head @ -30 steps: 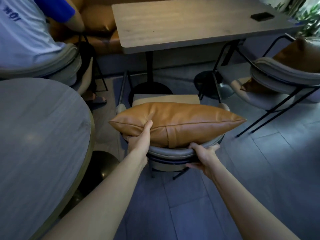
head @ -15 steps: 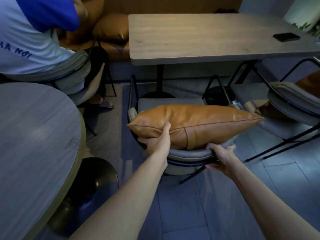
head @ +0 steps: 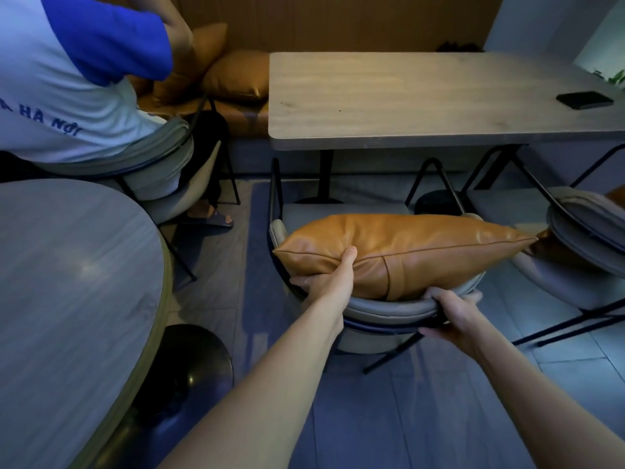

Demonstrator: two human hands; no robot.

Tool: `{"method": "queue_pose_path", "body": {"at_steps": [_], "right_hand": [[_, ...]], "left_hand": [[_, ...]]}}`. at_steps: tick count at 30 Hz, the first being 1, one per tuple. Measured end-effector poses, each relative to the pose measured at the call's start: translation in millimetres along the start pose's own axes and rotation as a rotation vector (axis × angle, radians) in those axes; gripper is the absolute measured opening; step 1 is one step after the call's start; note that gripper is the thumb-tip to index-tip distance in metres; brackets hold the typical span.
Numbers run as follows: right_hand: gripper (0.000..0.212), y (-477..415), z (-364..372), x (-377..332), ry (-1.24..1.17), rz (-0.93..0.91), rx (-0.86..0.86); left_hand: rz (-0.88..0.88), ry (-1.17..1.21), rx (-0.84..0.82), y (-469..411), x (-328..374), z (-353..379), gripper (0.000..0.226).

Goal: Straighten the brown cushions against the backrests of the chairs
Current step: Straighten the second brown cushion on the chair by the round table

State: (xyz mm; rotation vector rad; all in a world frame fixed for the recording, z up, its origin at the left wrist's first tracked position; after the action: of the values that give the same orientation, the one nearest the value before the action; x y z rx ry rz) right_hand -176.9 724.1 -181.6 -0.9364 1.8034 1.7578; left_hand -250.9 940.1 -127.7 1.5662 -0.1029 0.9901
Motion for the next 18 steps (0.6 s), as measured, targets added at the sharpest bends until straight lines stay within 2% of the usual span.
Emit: {"method": "queue_pose_path", "body": {"at_steps": [3, 7, 18], "right_hand": [[0.064, -1.9, -1.6, -3.3, 0.016, -0.006, 0.016], [0.062, -6.9, -2.8, -9.2, 0.018, -0.024, 0.03], [0.069, -6.2, 0.3, -8.9, 0.027, -0.012, 0.063]], "left_hand": [[-0.049, 0.038, -0.095, 2.4, 7.7, -8.0, 0.15], [-0.087, 0.064, -0.273, 4.2, 18.4, -23.7, 0.139], [-0.119, -0.066, -0.279, -6.7, 32.9, -29.9, 0.128]]}}
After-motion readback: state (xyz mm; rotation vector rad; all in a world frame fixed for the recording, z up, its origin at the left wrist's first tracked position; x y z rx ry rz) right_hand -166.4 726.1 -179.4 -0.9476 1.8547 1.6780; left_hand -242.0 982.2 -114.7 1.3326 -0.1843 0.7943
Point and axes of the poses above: each hand's wrist, its own y-axis away from the middle knuckle, its own z-axis out of the palm, x = y × z, the point moved 2 cm from there along -y, towards the middle knuckle, and after that the axes turned 11 degrees about -x, right-handed, at the moved point
